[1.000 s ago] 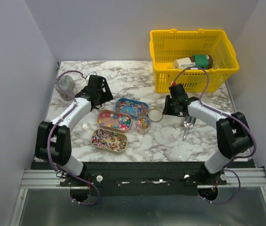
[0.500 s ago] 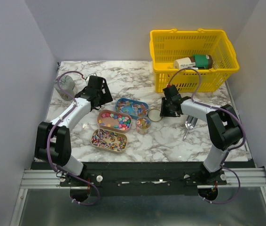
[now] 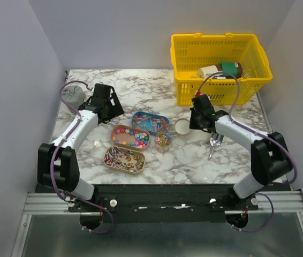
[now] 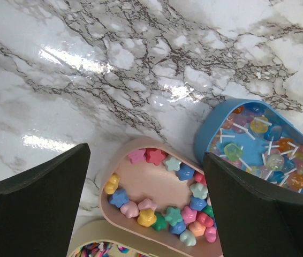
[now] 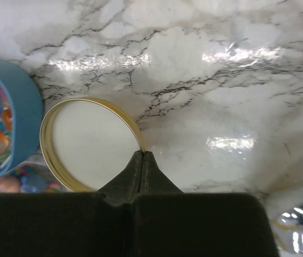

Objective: Pack the candies
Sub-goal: Pick up the bottle lid at the center of the board.

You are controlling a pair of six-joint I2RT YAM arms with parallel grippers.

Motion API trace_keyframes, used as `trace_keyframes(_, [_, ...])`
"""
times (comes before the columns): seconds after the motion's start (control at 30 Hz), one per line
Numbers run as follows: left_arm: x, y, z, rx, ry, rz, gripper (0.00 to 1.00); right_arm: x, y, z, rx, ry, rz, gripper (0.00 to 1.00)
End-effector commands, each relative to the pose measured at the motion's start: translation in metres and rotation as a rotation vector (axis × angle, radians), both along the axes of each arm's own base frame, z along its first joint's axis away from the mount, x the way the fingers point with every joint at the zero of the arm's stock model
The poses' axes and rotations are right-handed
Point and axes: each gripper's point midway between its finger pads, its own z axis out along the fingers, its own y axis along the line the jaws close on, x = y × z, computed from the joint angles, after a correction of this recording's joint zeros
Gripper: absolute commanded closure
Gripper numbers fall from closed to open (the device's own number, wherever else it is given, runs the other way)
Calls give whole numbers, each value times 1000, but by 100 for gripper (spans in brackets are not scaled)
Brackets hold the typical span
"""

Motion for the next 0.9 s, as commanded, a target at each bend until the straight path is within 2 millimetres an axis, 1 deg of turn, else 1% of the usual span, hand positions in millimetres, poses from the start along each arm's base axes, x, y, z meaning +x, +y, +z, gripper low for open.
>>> trace_keyframes(0.0, [-4,-12,35,-99,-41,-54,1,-2,-15,57,-22,-160,8,99])
trace_keyframes(0.03, [-4,-15,37,-110,-45,-68,1,-4,-14,63,-17,-176,28,99])
trace_keyframes(0.07, [-6,-24,44,-151,-50,-109,1,-6,-14,79,0,-216,43,99])
trace_keyframes(0.1, [-8,-28,47,-167,-52,-133,1,-7,-12,86,8,-234,68,99])
trace_keyframes(0.13, [-10,-33,50,-184,-58,-161,1,-12,-6,94,23,-247,137,99])
trace_keyframes(0.17, [-13,-39,54,-210,-70,-198,1,-15,-4,107,35,-283,166,99])
trace_keyframes(0.2, [-14,-50,62,-255,-95,-253,1,-19,-2,113,49,-299,193,99])
trace_keyframes(0.23, [-16,-57,67,-277,-118,-306,1,-25,5,119,70,-311,261,99])
trace_keyframes(0.27, [-23,-64,73,-304,-148,-354,1,-29,7,125,78,-328,293,99])
trace_keyframes(0.3, [-26,-79,87,-364,-202,-448,1,-37,12,139,115,-361,340,99])
trace_keyframes(0.33, [-31,-86,94,-383,-234,-505,1,-46,21,145,150,-369,409,99])
trace_keyframes(0.37, [-39,-91,100,-406,-265,-552,1,-53,25,151,175,-383,447,99])
trace_keyframes(0.4, [-42,-99,112,-440,-312,-613,1,-61,29,161,203,-409,492,99])
trace_keyframes(0.43, [-55,-113,122,-506,-325,-709,1,-74,41,165,257,-405,580,99])
trace_keyframes(0.47, [-64,-119,130,-545,-343,-761,1,-82,47,167,289,-403,628,99])
trace_keyframes(0.5, [-67,-126,141,-564,-384,-806,1,-92,53,169,325,-391,680,99])
trace_keyframes(0.53, [-79,-137,148,-600,-391,-877,1,-107,64,175,390,-374,760,99])
trace_keyframes(0.6, [-87,-147,159,-603,-434,-929,1,-119,70,180,448,-354,798,99])
trace_keyframes(0.63, [-91,-151,161,-605,-443,-946,1,-128,75,184,479,-346,813,99])
trace_keyframes(0.67, [-97,-160,161,-613,-437,-968,1,-131,76,186,489,-344,816,99])
trace_keyframes(0.73, [-101,-167,163,-643,-431,-976,1,-140,81,190,510,-339,827,99])
trace_keyframes(0.77, [-107,-175,162,-664,-418,-1006,1,-143,81,194,515,-347,826,99])
trace_keyframes(0.87, [-115,-187,166,-678,-428,-1054,1,-149,86,192,515,-334,833,99])
